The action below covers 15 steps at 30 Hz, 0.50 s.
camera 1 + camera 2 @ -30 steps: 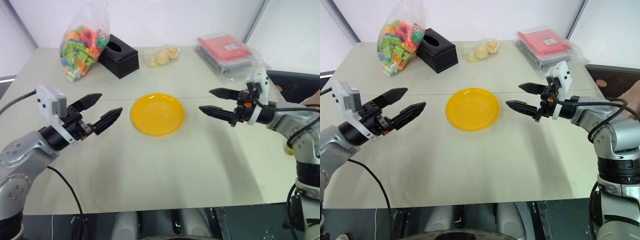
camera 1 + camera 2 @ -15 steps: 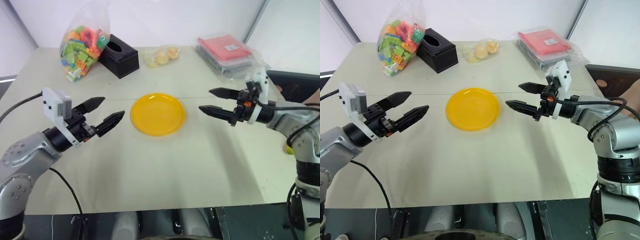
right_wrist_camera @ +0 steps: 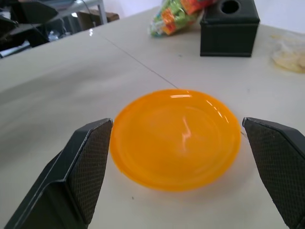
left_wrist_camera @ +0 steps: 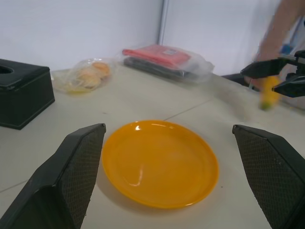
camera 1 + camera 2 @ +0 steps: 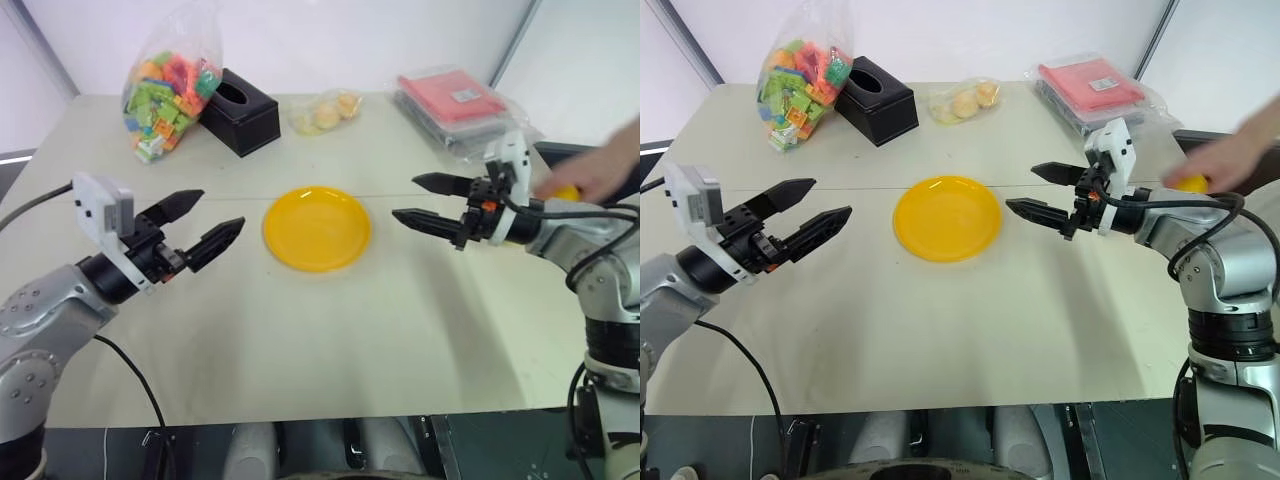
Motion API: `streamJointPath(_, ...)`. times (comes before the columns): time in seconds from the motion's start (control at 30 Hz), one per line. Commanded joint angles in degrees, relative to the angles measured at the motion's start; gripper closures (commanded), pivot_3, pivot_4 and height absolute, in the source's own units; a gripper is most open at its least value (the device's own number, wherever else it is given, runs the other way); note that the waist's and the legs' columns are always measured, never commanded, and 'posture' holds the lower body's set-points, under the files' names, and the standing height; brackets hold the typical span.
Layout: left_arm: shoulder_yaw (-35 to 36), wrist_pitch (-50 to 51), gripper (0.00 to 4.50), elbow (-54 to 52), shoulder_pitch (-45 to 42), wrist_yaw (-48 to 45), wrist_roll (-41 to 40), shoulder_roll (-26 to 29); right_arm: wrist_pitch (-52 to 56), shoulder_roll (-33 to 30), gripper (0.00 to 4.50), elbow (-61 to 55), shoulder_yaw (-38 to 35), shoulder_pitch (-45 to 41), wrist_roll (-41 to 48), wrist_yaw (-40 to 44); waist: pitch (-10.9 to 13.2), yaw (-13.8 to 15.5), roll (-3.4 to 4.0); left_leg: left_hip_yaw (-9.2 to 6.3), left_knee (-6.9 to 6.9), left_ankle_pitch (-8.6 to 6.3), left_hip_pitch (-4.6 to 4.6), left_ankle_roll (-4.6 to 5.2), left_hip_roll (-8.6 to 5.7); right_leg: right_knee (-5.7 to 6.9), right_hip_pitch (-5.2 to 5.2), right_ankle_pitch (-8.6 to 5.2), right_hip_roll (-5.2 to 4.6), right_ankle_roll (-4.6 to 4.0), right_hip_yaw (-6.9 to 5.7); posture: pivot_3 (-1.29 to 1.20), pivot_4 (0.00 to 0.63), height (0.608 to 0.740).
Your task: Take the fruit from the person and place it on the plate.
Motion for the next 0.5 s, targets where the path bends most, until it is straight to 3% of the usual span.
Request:
streamJointPath(0.03, 0.4, -0.4, 0.0, 0.1, -2.0, -0.8, -0.5, 0.4, 0.8, -1.5, 0.04, -3.4, -3.1, 0.7, 2.0, -0.3, 0.0, 0.0, 0.0, 0.0, 0.01, 0.0, 0.0, 0.0, 0.0, 0.01, 0.0, 0.0, 0.0, 0.0, 0.0, 0.0, 0.15, 0.74)
streamJointPath(0.37, -1.1, -0.5, 0.0, 2.4, -4.8, -1.9, 1.1, -0.3, 2.0, -1.3, 0.04, -4.3, -4.4, 1.2, 3.0, -3.0, 0.0, -0.1, 0.0, -0.01, 0.01, 0.0, 0.01, 0.0, 0.01, 0.02, 0.0, 0.0, 0.03, 0.0, 0.0, 0.0, 0.15, 0.74)
streamJointPath(0.5, -1.6, -1.7, 0.0, 2.6, -5.0, -1.9, 3.8, -0.7, 1.8, 2.2, 0.04, -2.6, -4.0, -2.2, 1.6, -9.7, 0.0, -0.2, 0.0, -0.01, 0.01, 0.0, 0.01, 0.0, 0.01, 0.03, 0.0, 0.0, 0.03, 0.0, 0.0, 0.0, 0.15, 0.74)
